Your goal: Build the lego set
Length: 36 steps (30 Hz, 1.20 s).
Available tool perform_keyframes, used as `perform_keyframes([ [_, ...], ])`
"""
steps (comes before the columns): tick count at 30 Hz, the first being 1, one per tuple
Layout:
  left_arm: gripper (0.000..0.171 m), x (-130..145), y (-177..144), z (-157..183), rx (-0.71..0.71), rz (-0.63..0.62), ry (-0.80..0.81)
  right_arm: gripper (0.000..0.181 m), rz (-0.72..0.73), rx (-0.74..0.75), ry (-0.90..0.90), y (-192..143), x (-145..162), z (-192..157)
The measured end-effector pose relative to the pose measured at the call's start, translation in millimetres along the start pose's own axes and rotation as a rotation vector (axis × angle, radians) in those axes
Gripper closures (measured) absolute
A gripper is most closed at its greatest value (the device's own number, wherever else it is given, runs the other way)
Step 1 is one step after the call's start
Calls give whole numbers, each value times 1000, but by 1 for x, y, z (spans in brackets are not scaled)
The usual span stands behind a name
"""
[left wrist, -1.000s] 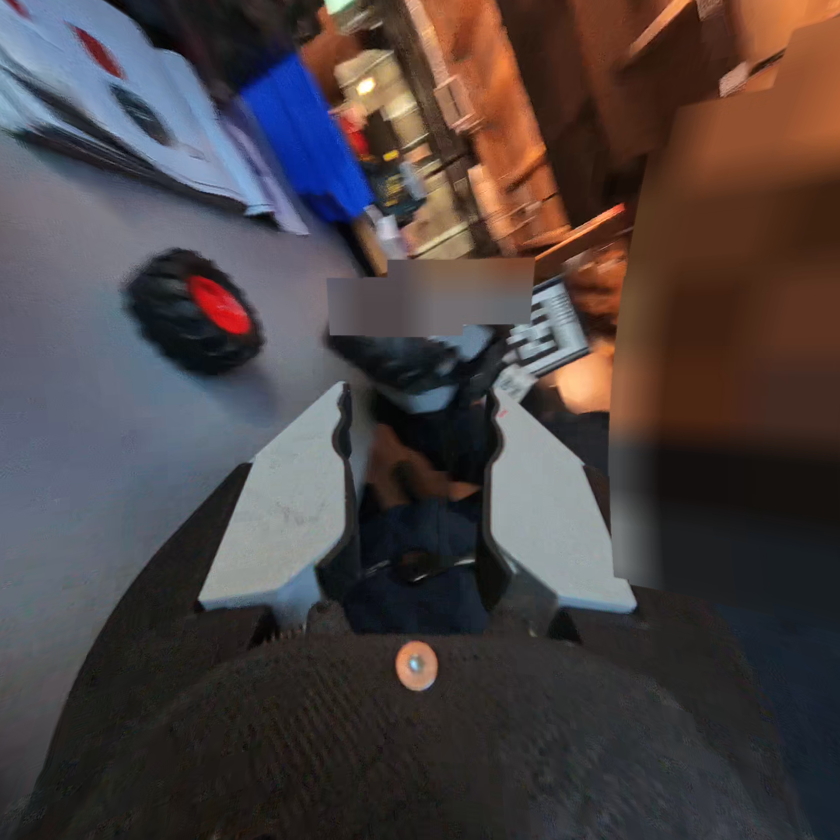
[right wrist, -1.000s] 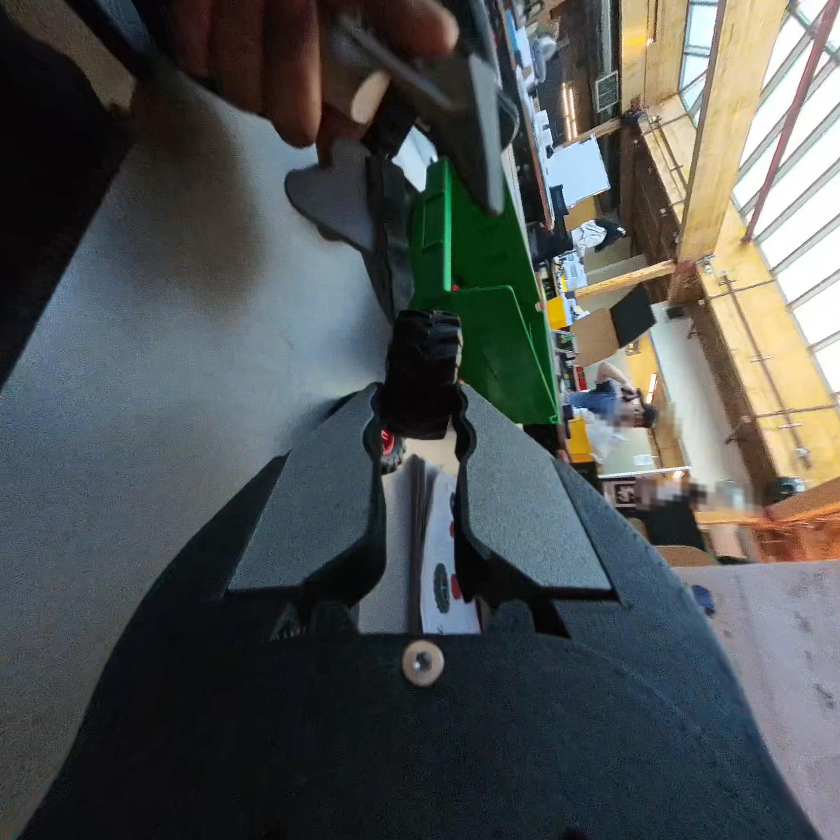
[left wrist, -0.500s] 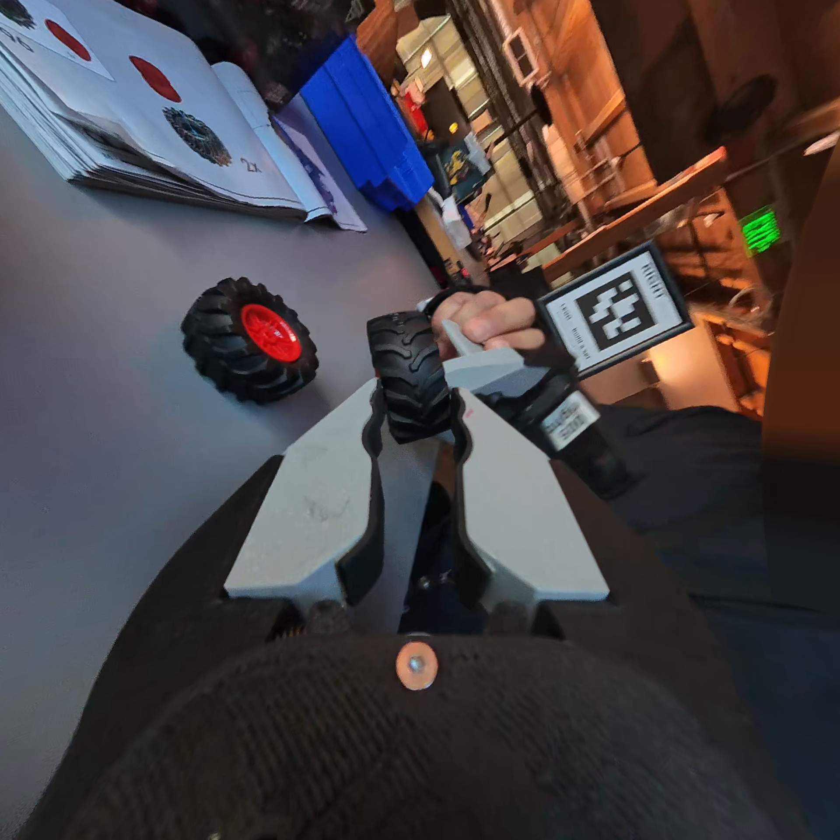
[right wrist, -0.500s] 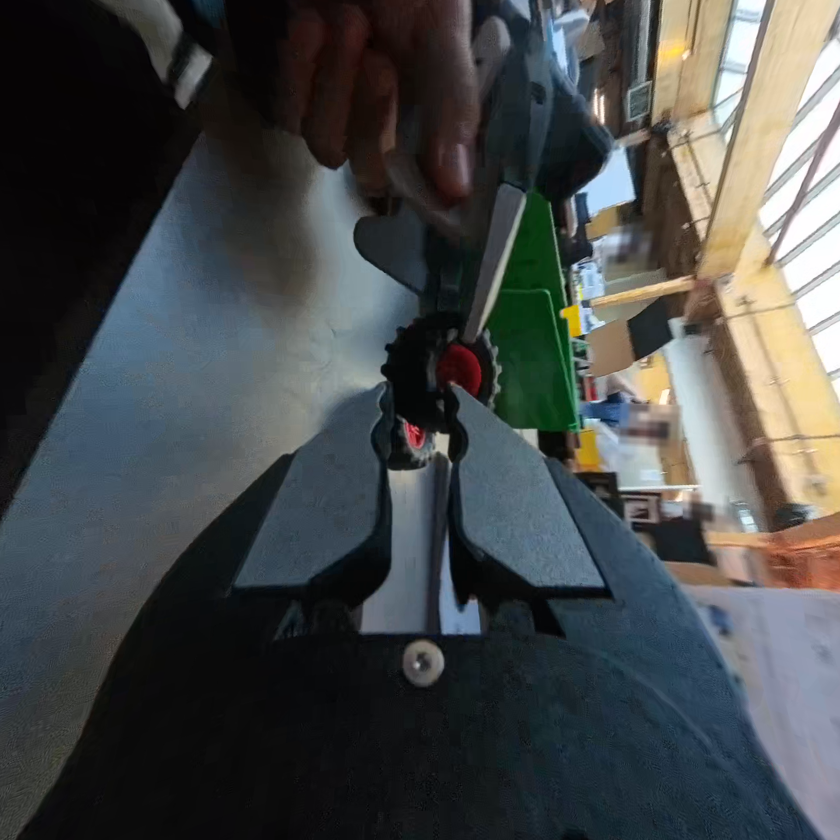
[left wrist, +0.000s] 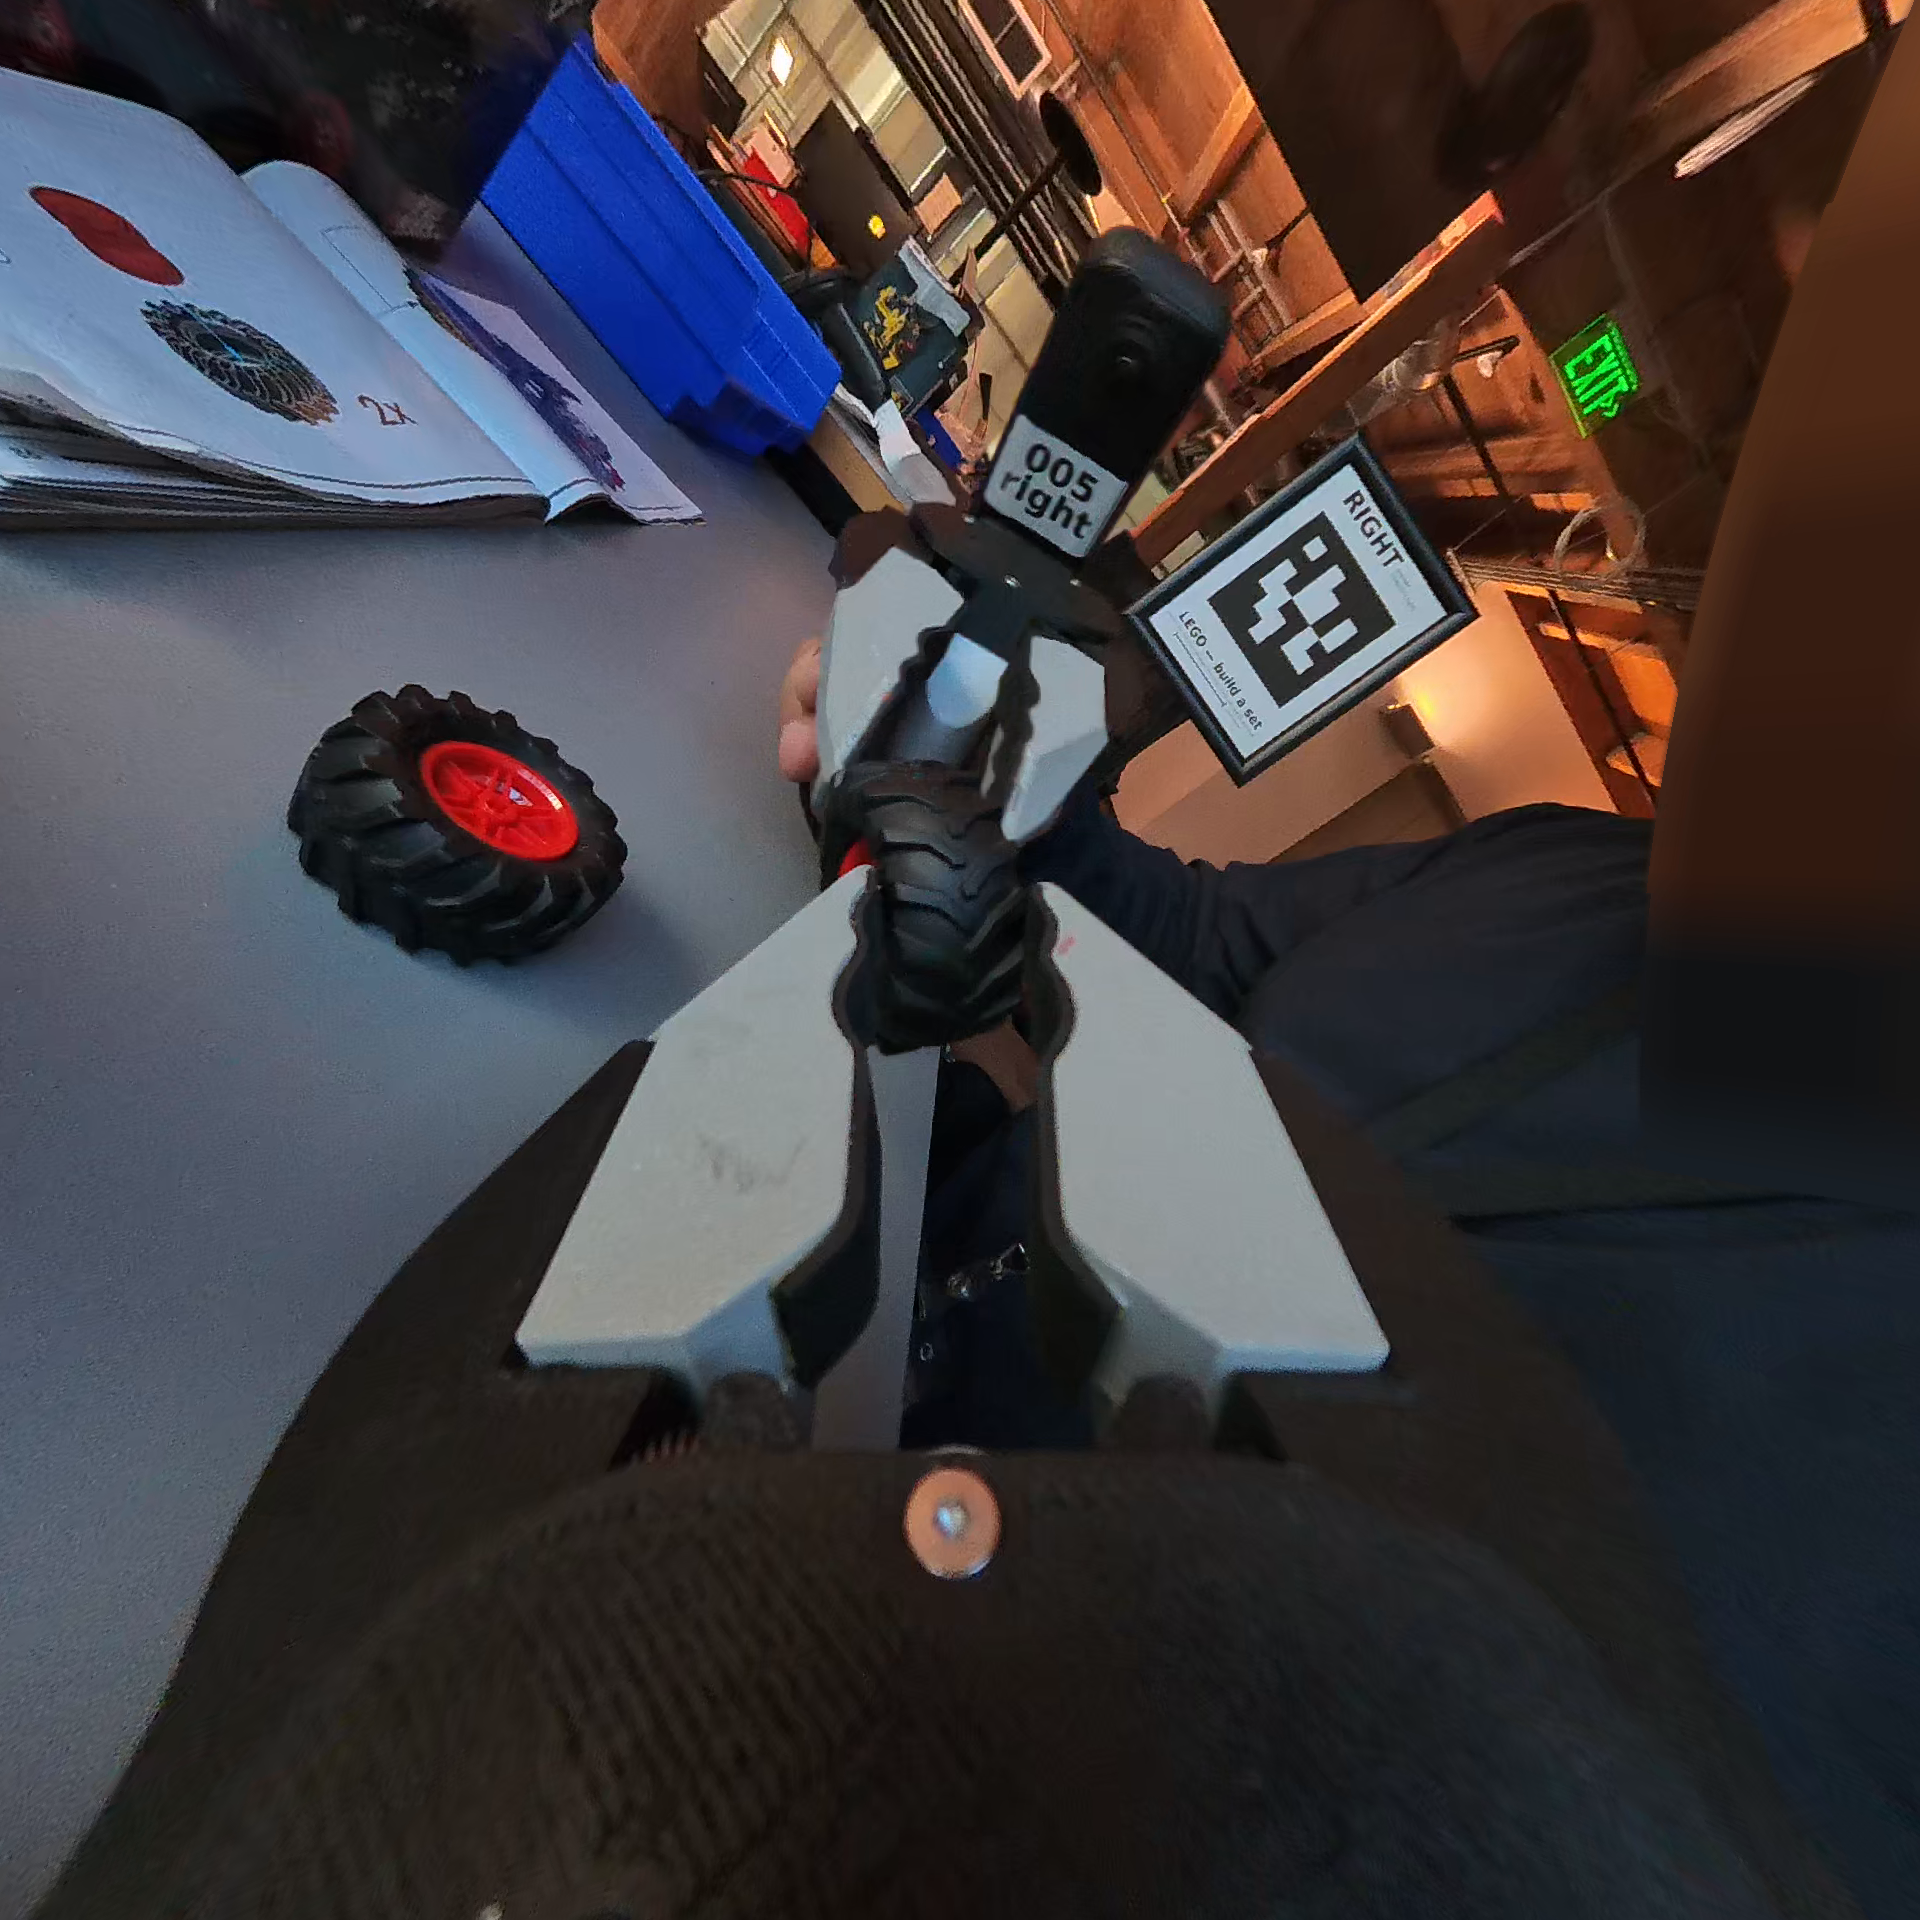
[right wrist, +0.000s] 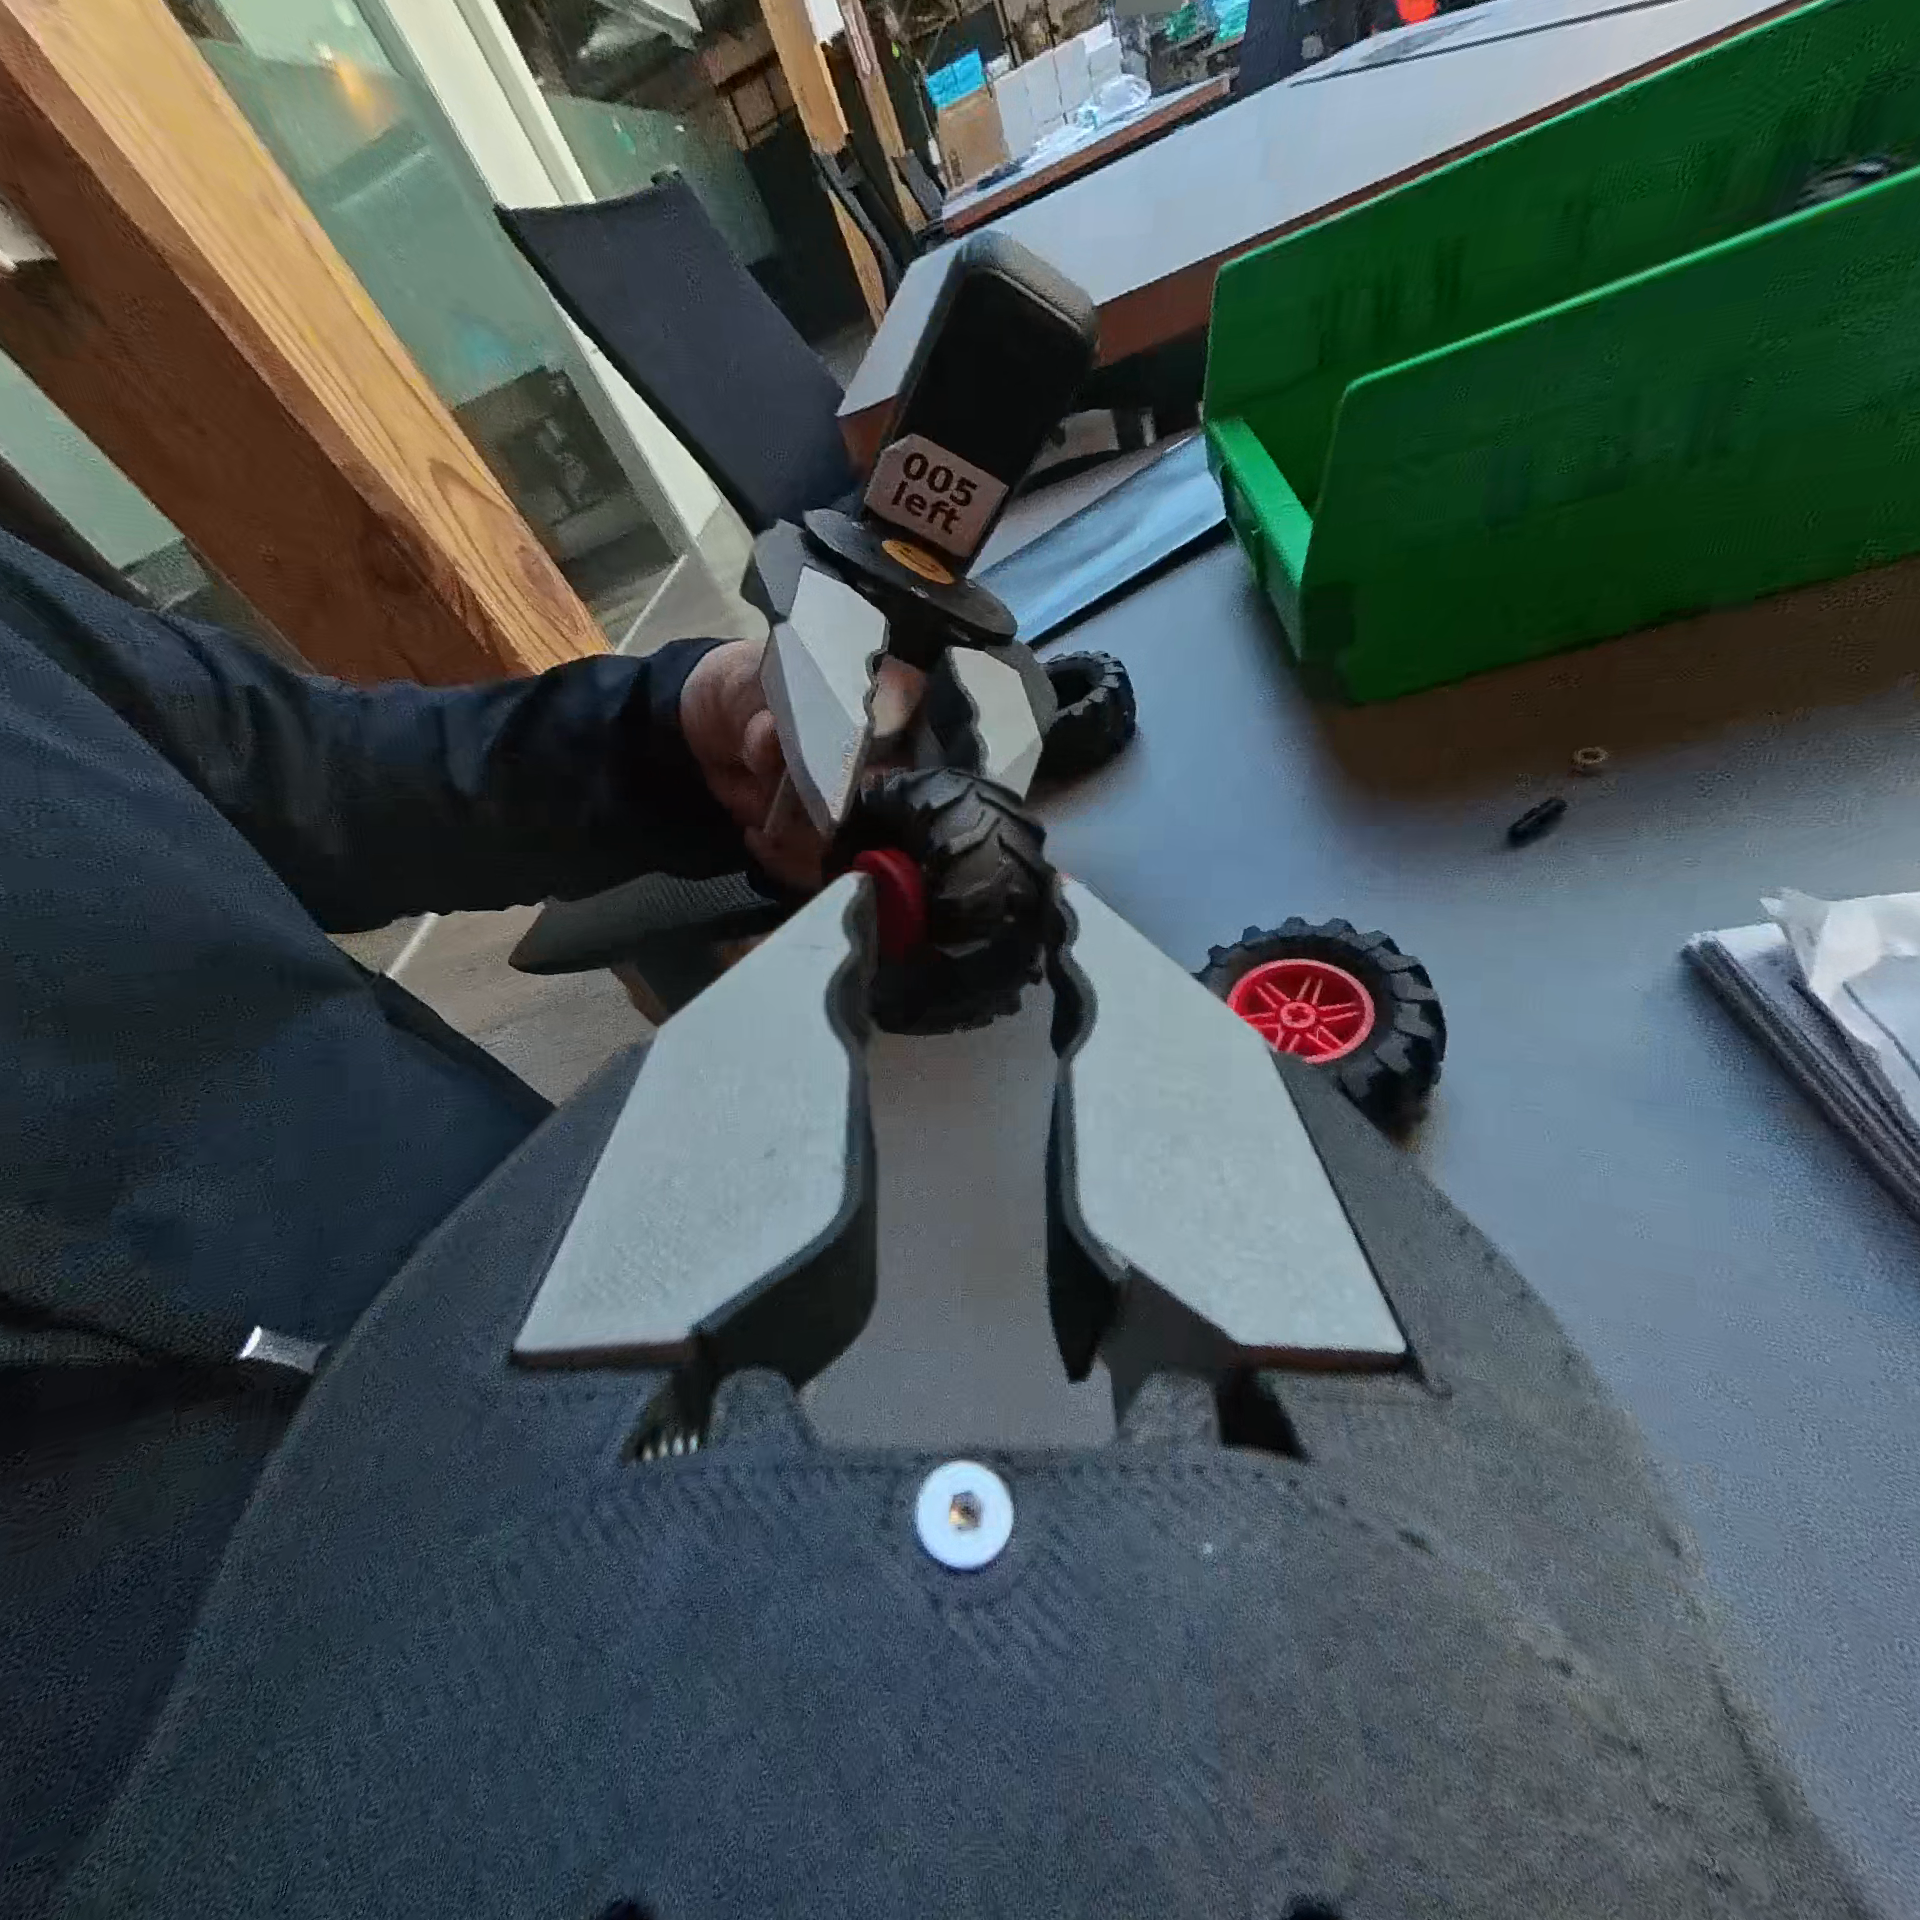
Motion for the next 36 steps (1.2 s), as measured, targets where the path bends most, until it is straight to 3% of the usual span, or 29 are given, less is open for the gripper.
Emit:
perform_keyframes([
  [11, 150, 0, 6, 12, 86, 26, -9, 153, 22, -95, -30, 8, 1, -7],
  [19, 149, 1, 4, 12, -12, 12, 158, 158, 52, -149, 188, 4, 1, -5],
  [26, 148, 5, -1, 2, -174, 32, 239, 163, -70, -17, 181, 13, 5, 8],
  [30, 149, 5, -5, -11, -336, -14, 328, 164, -199, 106, 43, 21, 4, 17],
  [32, 149, 8, -8, -23, -472, -93, 416, 165, -301, 196, -59, 29, 7, 23],
  [36, 150, 10, -13, -35, -535, -149, 383, 165, -332, 221, -89, 37, 15, 30],
])
Point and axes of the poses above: each gripper's, where its closed fingertips meet, y out along the fingers, x out of its underside, z = x × y across the jaws, the point moved 2 cm from there along -y, back along the fingers, and after that the axes turned 2 degrees about -x, right-handed, at the moved point
